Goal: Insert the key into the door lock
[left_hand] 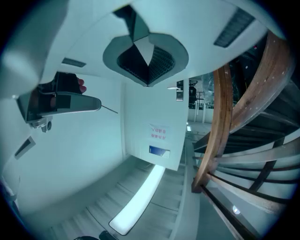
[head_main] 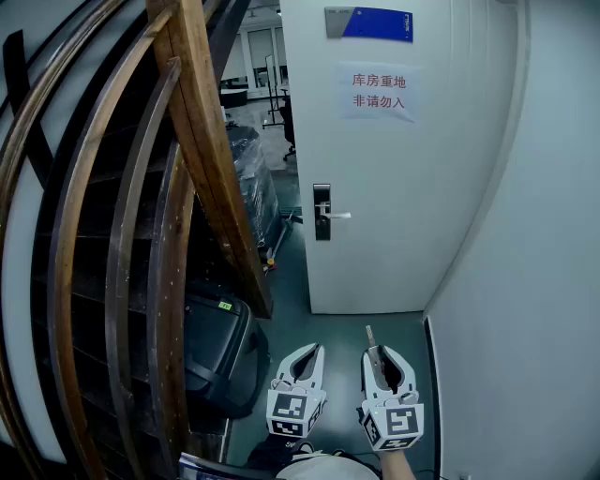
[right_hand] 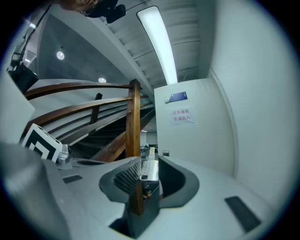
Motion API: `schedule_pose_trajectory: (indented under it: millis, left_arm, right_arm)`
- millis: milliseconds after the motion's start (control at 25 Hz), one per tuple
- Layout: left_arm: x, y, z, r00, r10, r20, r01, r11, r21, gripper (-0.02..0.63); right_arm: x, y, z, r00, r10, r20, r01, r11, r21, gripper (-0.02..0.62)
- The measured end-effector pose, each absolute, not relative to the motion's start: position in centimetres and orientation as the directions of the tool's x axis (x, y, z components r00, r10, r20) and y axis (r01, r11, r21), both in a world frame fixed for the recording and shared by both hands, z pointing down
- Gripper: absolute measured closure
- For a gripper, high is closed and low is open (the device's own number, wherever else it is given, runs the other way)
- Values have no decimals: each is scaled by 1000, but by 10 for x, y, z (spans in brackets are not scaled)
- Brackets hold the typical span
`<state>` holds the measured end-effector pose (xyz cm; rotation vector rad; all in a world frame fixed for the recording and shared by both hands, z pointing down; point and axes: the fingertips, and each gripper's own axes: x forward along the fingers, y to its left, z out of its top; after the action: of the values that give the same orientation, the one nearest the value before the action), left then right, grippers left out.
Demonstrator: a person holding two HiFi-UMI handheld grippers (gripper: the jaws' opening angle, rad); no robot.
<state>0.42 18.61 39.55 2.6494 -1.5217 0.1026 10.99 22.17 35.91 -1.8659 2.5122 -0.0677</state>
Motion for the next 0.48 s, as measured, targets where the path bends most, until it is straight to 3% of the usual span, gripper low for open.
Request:
schedule_pose_trajectory:
  millis: [480]
  left_arm:
    - [-14, 172, 403, 499, -860, 103, -866, -496, 54, 601]
  right_arm:
    - [92, 207, 364, -292, -956, 23, -956, 291, -35, 477]
